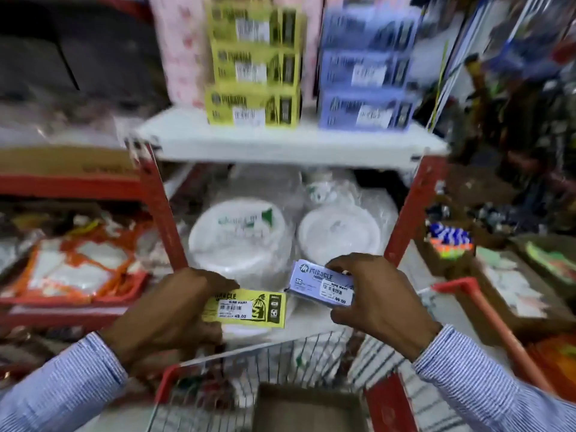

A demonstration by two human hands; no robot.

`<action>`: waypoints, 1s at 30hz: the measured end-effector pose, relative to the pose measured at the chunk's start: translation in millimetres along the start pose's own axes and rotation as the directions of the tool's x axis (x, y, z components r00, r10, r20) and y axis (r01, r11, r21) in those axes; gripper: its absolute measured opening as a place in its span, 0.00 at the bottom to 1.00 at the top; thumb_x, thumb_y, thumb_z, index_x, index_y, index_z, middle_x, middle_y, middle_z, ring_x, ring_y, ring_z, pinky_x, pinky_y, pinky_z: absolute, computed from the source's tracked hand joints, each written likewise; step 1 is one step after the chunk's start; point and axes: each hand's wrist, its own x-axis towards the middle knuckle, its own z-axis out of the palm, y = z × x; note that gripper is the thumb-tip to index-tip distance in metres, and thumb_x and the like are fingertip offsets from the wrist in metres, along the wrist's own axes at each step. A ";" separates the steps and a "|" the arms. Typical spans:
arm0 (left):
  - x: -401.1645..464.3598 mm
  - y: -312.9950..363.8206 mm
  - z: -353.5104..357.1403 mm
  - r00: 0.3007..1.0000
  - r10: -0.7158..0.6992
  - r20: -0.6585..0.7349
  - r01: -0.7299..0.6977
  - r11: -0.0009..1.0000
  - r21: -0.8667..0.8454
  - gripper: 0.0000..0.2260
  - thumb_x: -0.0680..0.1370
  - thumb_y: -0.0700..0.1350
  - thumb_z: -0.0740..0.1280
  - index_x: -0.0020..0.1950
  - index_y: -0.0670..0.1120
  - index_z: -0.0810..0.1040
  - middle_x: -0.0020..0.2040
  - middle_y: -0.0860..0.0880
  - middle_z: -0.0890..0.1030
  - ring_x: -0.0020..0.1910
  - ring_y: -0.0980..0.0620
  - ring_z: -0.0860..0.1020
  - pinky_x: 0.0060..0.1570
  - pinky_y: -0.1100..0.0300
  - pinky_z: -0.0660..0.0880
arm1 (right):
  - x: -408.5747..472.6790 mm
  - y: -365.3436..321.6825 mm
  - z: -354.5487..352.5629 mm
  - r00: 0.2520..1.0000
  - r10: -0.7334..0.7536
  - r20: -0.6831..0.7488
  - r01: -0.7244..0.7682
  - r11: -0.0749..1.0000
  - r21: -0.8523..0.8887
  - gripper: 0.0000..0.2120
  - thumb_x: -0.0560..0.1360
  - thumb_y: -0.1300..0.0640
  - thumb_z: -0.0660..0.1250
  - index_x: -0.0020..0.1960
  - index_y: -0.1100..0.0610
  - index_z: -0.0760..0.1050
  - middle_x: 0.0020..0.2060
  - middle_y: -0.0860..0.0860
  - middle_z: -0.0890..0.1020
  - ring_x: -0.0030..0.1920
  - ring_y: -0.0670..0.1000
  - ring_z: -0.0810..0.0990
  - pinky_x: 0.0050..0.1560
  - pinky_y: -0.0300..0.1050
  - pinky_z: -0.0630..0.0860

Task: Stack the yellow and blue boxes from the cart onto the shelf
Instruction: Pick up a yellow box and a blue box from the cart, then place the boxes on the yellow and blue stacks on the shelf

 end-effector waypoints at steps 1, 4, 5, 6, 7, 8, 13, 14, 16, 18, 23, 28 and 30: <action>1.8 -0.3 -20.4 0.999 -0.006 -0.031 0.007 1.000 0.017 0.28 0.62 0.57 0.74 0.62 0.54 0.80 0.52 0.55 0.86 0.47 0.54 0.84 0.44 0.60 0.80 | 4.6 -6.5 -21.1 0.999 -0.013 -0.030 0.013 1.000 -0.014 0.27 0.55 0.44 0.72 0.53 0.45 0.76 0.45 0.45 0.82 0.45 0.48 0.79 0.35 0.42 0.70; 5.0 1.2 -77.8 0.995 -0.002 -0.098 0.008 0.998 0.065 0.27 0.61 0.56 0.74 0.60 0.55 0.80 0.48 0.56 0.86 0.42 0.56 0.83 0.40 0.60 0.79 | 12.3 -20.7 -81.2 0.986 -0.051 -0.156 0.043 0.998 -0.055 0.27 0.55 0.44 0.71 0.54 0.45 0.76 0.47 0.45 0.83 0.46 0.49 0.80 0.39 0.44 0.76; 7.5 1.6 -93.0 0.992 -0.009 -0.124 0.018 0.997 0.070 0.26 0.61 0.56 0.73 0.59 0.56 0.80 0.46 0.57 0.85 0.40 0.58 0.81 0.38 0.61 0.78 | 14.6 -23.3 -96.5 0.979 -0.055 -0.194 0.042 0.996 -0.074 0.27 0.56 0.44 0.72 0.55 0.45 0.76 0.48 0.45 0.83 0.47 0.49 0.79 0.40 0.44 0.76; 9.6 2.1 -105.8 0.988 -0.012 -0.155 0.023 0.998 0.066 0.27 0.60 0.57 0.72 0.59 0.56 0.80 0.45 0.57 0.85 0.39 0.59 0.81 0.37 0.63 0.76 | 16.4 -26.2 -109.6 0.974 -0.058 -0.217 0.039 0.995 -0.088 0.27 0.56 0.44 0.72 0.55 0.46 0.76 0.49 0.45 0.82 0.48 0.49 0.79 0.41 0.44 0.76; 10.6 2.5 -118.2 0.981 -0.019 -0.195 0.032 0.997 0.063 0.27 0.59 0.57 0.71 0.58 0.56 0.80 0.44 0.58 0.85 0.37 0.60 0.80 0.35 0.65 0.75 | 17.7 -27.9 -122.2 0.968 -0.060 -0.245 0.038 0.995 -0.093 0.28 0.56 0.45 0.73 0.56 0.46 0.76 0.49 0.45 0.82 0.49 0.49 0.79 0.43 0.46 0.77; 11.1 2.9 -129.4 0.970 -0.019 -0.243 0.035 0.998 0.061 0.27 0.58 0.56 0.71 0.58 0.56 0.81 0.43 0.58 0.85 0.36 0.60 0.80 0.34 0.66 0.75 | 18.6 -28.7 -134.5 0.959 -0.065 -0.277 0.041 0.995 -0.092 0.28 0.57 0.45 0.74 0.57 0.46 0.76 0.51 0.45 0.82 0.51 0.49 0.79 0.45 0.47 0.78; 31.2 -1.4 -166.3 0.914 -0.044 -0.403 0.077 0.995 0.067 0.31 0.58 0.59 0.72 0.62 0.55 0.80 0.53 0.57 0.86 0.47 0.57 0.83 0.43 0.65 0.77 | 36.2 -23.4 -178.5 0.924 -0.075 -0.375 0.032 0.992 -0.119 0.32 0.60 0.47 0.75 0.64 0.46 0.74 0.59 0.44 0.80 0.60 0.49 0.77 0.57 0.46 0.75; 37.6 -3.7 -171.5 0.904 -0.047 -0.426 0.082 0.995 0.064 0.31 0.58 0.59 0.73 0.62 0.54 0.81 0.54 0.55 0.86 0.49 0.55 0.83 0.45 0.64 0.78 | 41.2 -21.2 -184.2 0.916 -0.077 -0.394 0.027 0.991 -0.131 0.32 0.60 0.47 0.75 0.64 0.46 0.74 0.59 0.44 0.79 0.60 0.49 0.76 0.57 0.45 0.75; 52.9 -6.9 -183.7 0.889 -0.059 -0.454 0.092 0.995 0.050 0.32 0.59 0.58 0.75 0.63 0.53 0.81 0.57 0.52 0.86 0.53 0.52 0.84 0.51 0.62 0.79 | 53.4 -17.4 -196.4 0.899 -0.080 -0.431 0.015 0.988 -0.153 0.32 0.61 0.47 0.75 0.64 0.46 0.74 0.58 0.44 0.79 0.59 0.49 0.76 0.55 0.45 0.76; 68.6 -9.6 -194.7 0.871 -0.072 -0.485 0.098 0.995 0.028 0.32 0.60 0.56 0.75 0.64 0.52 0.80 0.59 0.52 0.85 0.55 0.51 0.83 0.55 0.59 0.79 | 68.0 -13.7 -206.3 0.880 -0.085 -0.467 0.003 0.985 -0.174 0.31 0.61 0.48 0.75 0.64 0.47 0.74 0.58 0.44 0.79 0.59 0.49 0.76 0.55 0.45 0.76; 109.1 -18.6 -210.9 0.834 -0.073 -0.547 0.104 0.994 0.025 0.30 0.63 0.51 0.78 0.64 0.51 0.80 0.60 0.50 0.84 0.56 0.50 0.83 0.56 0.58 0.78 | 105.4 -9.4 -213.8 0.856 -0.128 -0.500 0.014 0.974 -0.226 0.26 0.64 0.53 0.76 0.61 0.49 0.75 0.56 0.47 0.79 0.56 0.52 0.78 0.52 0.47 0.79; 142.1 -26.2 -217.4 0.853 -0.083 -0.516 0.099 0.995 0.002 0.29 0.67 0.51 0.78 0.67 0.52 0.77 0.63 0.50 0.83 0.59 0.51 0.81 0.60 0.56 0.78 | 137.4 -5.8 -209.7 0.858 -0.154 -0.491 0.013 0.960 -0.278 0.26 0.66 0.65 0.72 0.62 0.51 0.76 0.55 0.49 0.79 0.54 0.53 0.79 0.51 0.48 0.79; 151.6 -29.6 -216.7 0.864 -0.081 -0.496 0.089 0.996 -0.007 0.28 0.67 0.48 0.78 0.67 0.52 0.77 0.64 0.50 0.82 0.60 0.50 0.80 0.61 0.55 0.78 | 146.4 -1.9 -207.0 0.863 -0.161 -0.478 0.008 0.952 -0.305 0.24 0.67 0.67 0.71 0.62 0.52 0.76 0.56 0.49 0.79 0.55 0.53 0.78 0.51 0.47 0.78</action>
